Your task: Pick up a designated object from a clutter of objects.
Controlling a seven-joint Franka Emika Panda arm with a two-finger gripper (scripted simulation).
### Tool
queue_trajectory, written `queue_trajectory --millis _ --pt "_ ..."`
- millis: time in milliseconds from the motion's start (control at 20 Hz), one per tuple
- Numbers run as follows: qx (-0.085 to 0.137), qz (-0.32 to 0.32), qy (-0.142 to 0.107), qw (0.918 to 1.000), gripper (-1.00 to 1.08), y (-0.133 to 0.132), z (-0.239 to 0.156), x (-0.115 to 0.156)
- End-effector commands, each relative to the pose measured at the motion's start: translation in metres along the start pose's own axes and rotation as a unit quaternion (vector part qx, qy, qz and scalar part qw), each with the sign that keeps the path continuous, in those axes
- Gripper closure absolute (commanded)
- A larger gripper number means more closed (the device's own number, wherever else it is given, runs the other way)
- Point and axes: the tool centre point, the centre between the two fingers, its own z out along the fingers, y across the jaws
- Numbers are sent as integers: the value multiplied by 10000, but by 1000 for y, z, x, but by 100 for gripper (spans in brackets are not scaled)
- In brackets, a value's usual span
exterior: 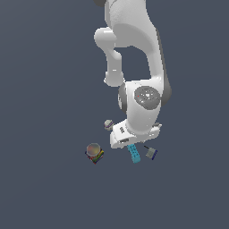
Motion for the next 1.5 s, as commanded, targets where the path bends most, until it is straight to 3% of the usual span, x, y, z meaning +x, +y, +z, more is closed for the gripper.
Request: queue_trajectory --millis 0,1400,1450 --pt "13 -88 16 10000 -92 -5 17 4" --pt "40 -235 28 9997 -92 -16 95 9" --pt "40 -235 28 9997 108 -16 95 9"
